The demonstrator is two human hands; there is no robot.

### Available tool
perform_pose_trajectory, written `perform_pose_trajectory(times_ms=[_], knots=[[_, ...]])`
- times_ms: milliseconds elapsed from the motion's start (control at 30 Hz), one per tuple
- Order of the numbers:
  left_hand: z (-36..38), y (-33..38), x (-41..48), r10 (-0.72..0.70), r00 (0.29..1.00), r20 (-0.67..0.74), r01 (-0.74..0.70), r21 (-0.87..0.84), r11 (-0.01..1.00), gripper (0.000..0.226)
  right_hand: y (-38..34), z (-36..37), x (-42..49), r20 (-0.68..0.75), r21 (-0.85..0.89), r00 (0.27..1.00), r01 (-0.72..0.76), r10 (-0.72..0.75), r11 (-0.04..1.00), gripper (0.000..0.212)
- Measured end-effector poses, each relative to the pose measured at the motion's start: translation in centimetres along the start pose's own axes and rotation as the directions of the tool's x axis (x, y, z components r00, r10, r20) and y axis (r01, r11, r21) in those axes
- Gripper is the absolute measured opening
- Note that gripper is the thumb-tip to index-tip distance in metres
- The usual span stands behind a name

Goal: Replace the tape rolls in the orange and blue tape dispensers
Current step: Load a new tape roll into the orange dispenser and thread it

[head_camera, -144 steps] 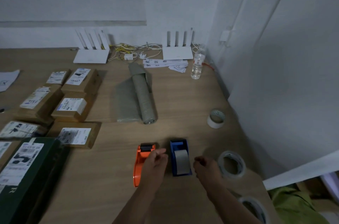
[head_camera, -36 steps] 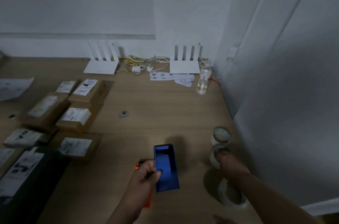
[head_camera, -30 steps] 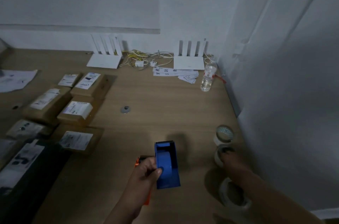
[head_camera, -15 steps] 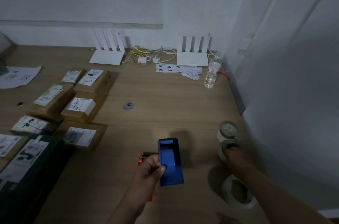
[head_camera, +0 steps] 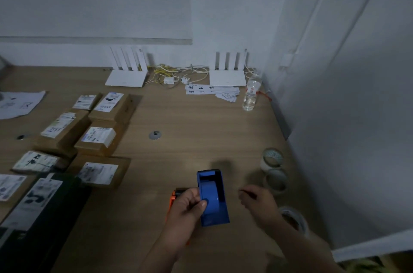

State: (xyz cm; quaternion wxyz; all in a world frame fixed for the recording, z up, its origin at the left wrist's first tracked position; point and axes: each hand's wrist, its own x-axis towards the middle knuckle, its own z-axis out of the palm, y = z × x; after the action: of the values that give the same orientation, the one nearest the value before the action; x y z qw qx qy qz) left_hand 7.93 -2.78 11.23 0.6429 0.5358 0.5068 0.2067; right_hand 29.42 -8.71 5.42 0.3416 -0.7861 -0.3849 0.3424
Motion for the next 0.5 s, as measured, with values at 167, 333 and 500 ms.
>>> perform_pose_trajectory(times_ms=[167,333,500], knots=[[0.1,-0.5,0.1,0.011,1.000,0.008,-0.011,-0.033,0.999,0.032,-2.5,3.4,-3.5,0.095,0.364,0.967,-0.255,0.237,0.896,0.020],[-0.3,-1.0,-0.1,0.035,0.999,0.032,-0.036,0.011,0.999,0.032,-3.2,4.8,-5.2,0.118,0.515,0.898,-0.419,0.423,0.748,0.022],[-0.6,-1.5,-0.9,0.054,0.993,0.106,-0.064,0.097,0.993,0.030,-2.7,5.8,-6.0,0.147,0.546,0.865,-0.475,0.479,0.690,0.021]])
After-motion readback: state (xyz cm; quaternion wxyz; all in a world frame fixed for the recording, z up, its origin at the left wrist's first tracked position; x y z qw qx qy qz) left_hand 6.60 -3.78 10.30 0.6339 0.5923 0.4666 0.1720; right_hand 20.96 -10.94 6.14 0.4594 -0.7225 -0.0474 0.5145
